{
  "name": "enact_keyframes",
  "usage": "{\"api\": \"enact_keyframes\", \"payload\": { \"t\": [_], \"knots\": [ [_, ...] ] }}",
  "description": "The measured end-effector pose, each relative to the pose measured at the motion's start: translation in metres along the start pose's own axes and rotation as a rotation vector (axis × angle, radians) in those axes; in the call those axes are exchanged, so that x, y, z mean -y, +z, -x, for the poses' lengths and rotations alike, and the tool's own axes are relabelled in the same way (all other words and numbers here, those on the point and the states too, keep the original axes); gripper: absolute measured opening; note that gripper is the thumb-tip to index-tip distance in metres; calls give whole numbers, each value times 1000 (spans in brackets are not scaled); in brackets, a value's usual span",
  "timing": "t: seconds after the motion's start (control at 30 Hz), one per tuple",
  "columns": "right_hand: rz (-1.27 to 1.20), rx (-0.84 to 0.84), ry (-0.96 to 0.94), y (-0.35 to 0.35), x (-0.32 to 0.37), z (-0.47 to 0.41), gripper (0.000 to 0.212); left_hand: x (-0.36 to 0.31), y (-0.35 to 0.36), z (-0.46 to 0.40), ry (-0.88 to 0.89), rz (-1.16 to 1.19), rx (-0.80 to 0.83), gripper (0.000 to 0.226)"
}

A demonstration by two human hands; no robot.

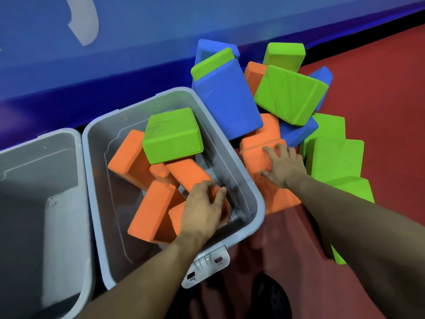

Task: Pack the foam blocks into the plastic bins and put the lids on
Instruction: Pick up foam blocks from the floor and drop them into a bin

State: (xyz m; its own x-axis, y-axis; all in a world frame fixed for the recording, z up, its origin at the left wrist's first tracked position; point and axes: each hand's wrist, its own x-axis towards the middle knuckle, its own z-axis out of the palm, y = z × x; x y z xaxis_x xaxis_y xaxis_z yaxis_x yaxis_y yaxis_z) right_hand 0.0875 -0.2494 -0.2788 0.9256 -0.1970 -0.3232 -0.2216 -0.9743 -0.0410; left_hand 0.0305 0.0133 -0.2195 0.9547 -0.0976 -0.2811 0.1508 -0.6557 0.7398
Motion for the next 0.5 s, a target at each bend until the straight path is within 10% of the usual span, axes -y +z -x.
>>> {"api": "enact_keyframes", "payload": {
  "t": [0.5],
  "knots": [
    [-129, 116, -164, -15, -40, 0, 79, -29, 17, -3, 93, 117, -178, 26]
  ]
}}
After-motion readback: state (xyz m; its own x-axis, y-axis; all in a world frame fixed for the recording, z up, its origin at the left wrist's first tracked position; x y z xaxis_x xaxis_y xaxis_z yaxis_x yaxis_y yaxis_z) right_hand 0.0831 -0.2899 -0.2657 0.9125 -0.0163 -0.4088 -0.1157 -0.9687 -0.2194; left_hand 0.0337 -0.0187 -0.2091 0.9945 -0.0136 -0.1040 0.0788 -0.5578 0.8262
